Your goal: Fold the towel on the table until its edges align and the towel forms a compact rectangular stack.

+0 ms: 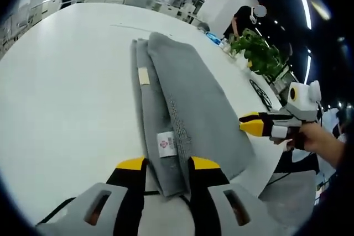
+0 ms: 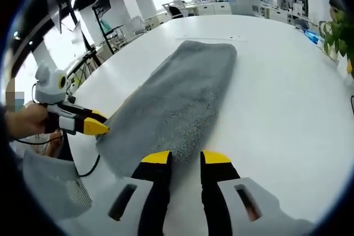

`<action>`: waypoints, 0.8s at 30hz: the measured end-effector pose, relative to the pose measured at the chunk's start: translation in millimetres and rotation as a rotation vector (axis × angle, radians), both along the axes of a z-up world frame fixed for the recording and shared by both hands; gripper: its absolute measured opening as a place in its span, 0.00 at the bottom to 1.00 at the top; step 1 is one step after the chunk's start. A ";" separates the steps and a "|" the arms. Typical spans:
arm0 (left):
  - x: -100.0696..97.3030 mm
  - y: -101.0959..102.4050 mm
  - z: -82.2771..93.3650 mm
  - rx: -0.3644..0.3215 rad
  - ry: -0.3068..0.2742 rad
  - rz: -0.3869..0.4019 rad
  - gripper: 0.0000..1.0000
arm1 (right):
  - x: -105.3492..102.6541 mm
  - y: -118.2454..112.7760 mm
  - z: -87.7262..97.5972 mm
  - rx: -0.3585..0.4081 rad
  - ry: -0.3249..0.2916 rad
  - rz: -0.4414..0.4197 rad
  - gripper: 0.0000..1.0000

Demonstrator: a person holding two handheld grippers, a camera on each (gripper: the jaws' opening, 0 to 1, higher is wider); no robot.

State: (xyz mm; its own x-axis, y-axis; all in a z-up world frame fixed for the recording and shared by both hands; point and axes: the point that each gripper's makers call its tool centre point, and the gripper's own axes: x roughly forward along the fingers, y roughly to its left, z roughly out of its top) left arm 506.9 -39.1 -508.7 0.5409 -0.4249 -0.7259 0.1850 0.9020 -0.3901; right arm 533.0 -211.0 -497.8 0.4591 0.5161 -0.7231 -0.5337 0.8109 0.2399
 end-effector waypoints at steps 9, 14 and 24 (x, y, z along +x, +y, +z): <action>-23.3 -2.6 2.9 -0.012 0.026 -0.006 0.32 | -26.7 2.3 -1.7 0.017 0.018 0.013 0.20; -30.5 -3.9 6.7 -0.010 0.022 0.001 0.30 | -32.8 1.0 -1.5 0.030 0.024 0.006 0.20; -28.8 -1.4 2.3 0.037 0.015 0.015 0.28 | -47.0 -2.9 -4.3 0.029 0.045 -0.002 0.20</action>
State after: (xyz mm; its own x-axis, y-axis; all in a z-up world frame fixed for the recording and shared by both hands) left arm 478.1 -40.5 -506.4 0.5360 -0.3895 -0.7490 0.1656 0.9185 -0.3591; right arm 486.0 -213.8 -502.1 0.4271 0.5363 -0.7279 -0.5206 0.8041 0.2870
